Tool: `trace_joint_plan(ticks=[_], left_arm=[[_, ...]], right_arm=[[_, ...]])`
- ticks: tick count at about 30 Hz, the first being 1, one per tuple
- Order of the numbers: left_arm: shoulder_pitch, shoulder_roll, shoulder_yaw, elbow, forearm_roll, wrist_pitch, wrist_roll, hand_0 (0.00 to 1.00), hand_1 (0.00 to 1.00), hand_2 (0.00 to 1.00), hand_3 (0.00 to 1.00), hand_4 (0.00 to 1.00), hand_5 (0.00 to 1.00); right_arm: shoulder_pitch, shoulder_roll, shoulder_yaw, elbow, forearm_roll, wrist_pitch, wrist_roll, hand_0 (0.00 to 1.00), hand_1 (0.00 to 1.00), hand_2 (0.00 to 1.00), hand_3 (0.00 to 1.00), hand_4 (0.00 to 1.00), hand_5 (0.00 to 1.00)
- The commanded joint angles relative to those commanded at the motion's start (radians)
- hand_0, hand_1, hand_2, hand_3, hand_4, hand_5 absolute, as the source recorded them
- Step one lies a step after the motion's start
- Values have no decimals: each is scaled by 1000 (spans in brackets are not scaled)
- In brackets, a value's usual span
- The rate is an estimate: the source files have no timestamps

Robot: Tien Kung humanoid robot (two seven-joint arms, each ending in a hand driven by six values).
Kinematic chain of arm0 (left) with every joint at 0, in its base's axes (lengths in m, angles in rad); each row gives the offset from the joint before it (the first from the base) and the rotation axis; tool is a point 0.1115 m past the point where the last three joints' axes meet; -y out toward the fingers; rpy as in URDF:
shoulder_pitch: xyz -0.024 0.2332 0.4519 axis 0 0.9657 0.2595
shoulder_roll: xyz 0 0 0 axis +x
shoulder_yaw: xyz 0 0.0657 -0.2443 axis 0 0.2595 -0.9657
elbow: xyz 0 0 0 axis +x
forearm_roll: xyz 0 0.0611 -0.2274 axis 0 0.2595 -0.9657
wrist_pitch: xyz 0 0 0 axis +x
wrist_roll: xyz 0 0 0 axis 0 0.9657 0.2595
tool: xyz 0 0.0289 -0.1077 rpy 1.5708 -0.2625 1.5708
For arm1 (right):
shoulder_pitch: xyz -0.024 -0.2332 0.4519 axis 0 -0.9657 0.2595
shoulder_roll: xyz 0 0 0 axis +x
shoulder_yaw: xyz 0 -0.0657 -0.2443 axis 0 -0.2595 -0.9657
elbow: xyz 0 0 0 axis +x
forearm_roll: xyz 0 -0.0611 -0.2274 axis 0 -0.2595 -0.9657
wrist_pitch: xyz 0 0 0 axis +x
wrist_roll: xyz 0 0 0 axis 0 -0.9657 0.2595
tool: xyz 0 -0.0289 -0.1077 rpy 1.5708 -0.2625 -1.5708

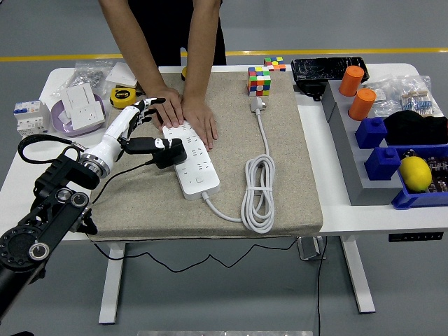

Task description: Pick up the plug,place it near the board,insert it into the board,press the button

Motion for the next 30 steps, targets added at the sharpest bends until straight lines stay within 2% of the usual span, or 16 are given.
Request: trace_joint_plan(ticks=[18,19,24,30], left_arm=[[-11,3,45,33,71,1,9,838,874,817,816,998,122],[-12,3,50,40,85,8,10,805,853,802,807,998,127],[-31,-2,82,92,197,53,27,805,853,802,807,998,127],[-58,-15,130,142,278,61,42,786,849,798,796,998,120]], right_arm=[[-4,-2,-6,0,0,0,0,801,723,715,710,998,828],[-4,-2,-6,0,0,0,0,801,722,715,711,998,828],[-6,-3,-7,0,-3,0,-3,801,722,715,711,998,828],[-2,-3,-14,0,0,1,-1,801,722,715,711,998,828]])
